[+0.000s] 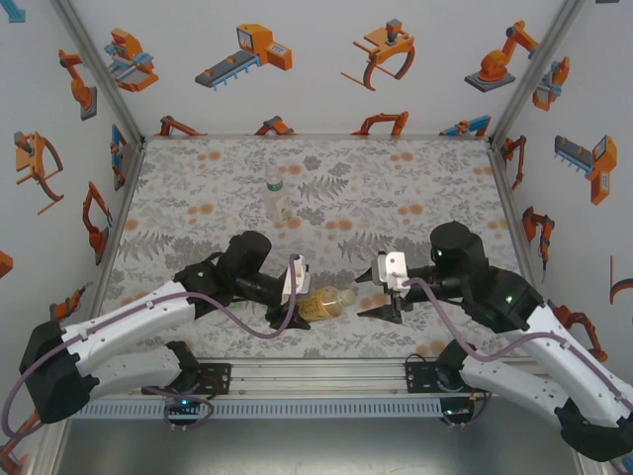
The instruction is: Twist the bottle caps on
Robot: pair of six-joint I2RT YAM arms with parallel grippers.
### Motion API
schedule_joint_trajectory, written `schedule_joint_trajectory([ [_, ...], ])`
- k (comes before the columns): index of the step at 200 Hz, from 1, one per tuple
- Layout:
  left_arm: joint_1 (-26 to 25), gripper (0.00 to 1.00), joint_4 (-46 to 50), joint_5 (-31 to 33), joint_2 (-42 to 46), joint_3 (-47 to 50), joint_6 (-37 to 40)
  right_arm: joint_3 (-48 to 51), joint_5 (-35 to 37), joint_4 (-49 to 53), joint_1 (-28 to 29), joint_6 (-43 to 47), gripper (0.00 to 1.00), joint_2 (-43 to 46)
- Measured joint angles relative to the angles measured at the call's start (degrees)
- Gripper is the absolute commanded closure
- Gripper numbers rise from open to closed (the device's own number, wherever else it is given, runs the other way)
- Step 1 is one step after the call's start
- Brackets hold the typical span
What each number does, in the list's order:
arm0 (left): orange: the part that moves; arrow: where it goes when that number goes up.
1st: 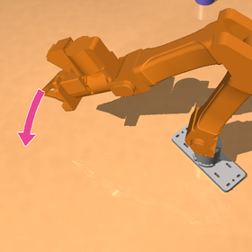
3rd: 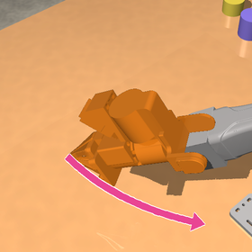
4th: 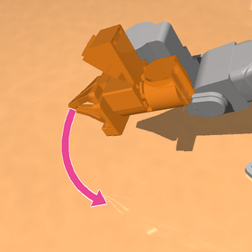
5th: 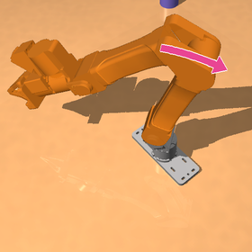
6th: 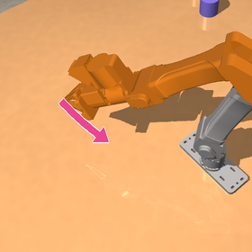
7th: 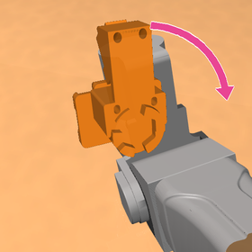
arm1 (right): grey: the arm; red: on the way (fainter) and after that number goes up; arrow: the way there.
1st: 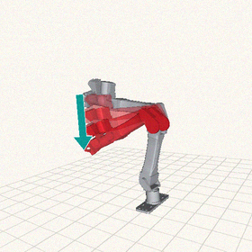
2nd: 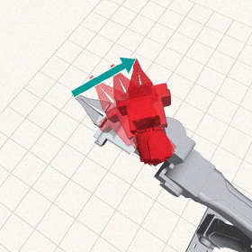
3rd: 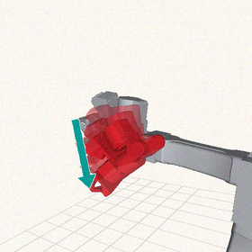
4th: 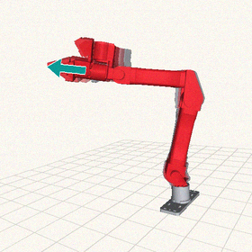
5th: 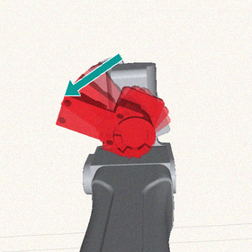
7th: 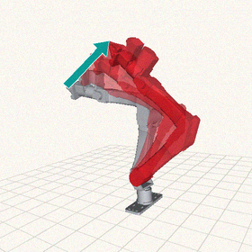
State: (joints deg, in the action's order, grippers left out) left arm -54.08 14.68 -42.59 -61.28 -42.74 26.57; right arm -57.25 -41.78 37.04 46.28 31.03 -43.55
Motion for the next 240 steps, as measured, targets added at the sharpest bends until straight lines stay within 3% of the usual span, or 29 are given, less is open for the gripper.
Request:
schedule_joint_trajectory([
  [93,0.0,1.0,3.0,-3.0,-1.8,-0.7,0.2,1.8,-4.5,-1.9,0.0,7.2,0.55,-2.6],
  [203,0.0,1.0,3.2,-3.5,-1.8,-0.8,0.3,1.9,-8.2,-1.9,0.0,7.6,0.56,-3.1],
  [240,0.0,1.0,3.3,-3.7,-1.8,-0.8,0.3,1.9,-8.7,-1.9,0.0,7.7,0.65,-3.1],
])
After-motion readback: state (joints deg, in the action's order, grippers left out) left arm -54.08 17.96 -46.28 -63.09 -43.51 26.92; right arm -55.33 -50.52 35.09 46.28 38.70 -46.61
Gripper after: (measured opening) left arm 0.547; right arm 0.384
